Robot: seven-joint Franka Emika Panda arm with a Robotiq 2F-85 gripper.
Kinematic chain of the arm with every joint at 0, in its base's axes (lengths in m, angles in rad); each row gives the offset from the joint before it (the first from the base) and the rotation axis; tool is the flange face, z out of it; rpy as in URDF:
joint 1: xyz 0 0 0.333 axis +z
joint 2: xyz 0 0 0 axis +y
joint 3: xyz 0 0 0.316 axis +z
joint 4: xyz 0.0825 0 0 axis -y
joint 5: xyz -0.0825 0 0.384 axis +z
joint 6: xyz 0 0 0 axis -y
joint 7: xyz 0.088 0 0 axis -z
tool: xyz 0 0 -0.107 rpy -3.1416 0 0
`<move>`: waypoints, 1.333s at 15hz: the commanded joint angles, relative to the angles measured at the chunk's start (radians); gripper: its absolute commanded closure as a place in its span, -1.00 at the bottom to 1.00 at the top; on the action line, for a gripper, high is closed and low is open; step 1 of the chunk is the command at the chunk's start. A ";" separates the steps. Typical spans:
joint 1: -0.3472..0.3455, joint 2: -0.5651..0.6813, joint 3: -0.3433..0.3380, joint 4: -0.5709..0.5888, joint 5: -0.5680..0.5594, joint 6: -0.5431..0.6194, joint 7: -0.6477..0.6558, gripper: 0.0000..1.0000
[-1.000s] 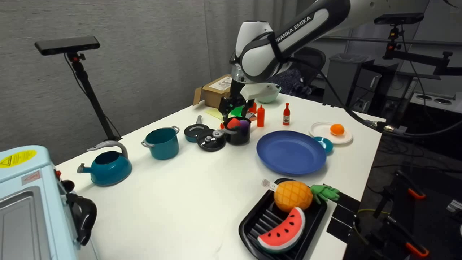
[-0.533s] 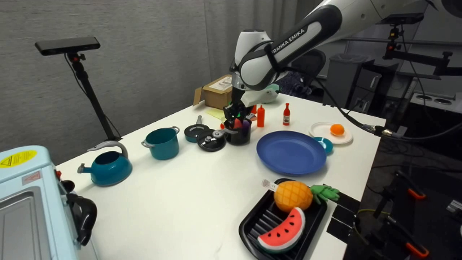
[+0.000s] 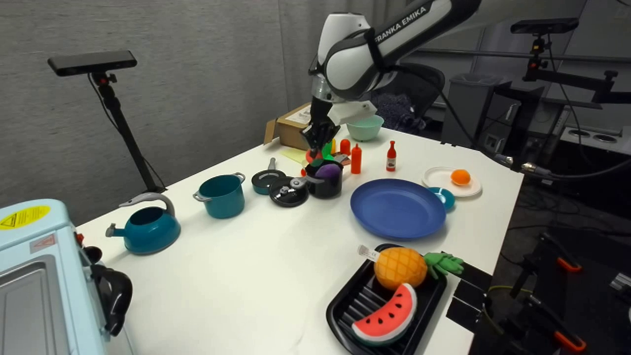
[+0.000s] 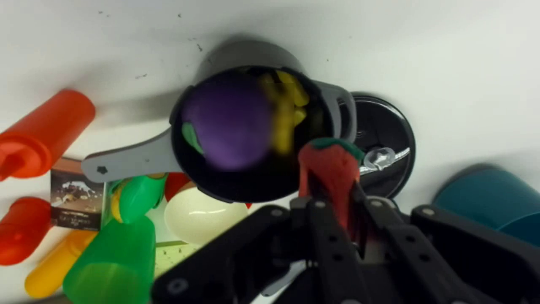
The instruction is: Put the strawberry, the eggplant, the pineapple, the watermelon and the orange plush toys on the blue plate
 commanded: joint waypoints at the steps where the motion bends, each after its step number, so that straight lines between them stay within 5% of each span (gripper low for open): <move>1: -0.022 -0.128 0.032 -0.071 -0.001 -0.163 -0.161 0.95; 7: -0.002 -0.194 -0.015 -0.164 -0.138 -0.405 -0.231 0.94; 16: -0.031 -0.211 -0.017 -0.319 -0.169 -0.338 -0.260 0.94; 17: -0.035 -0.210 -0.017 -0.325 -0.163 -0.333 -0.261 0.27; 20: -0.046 -0.216 -0.018 -0.336 -0.148 -0.295 -0.254 -0.03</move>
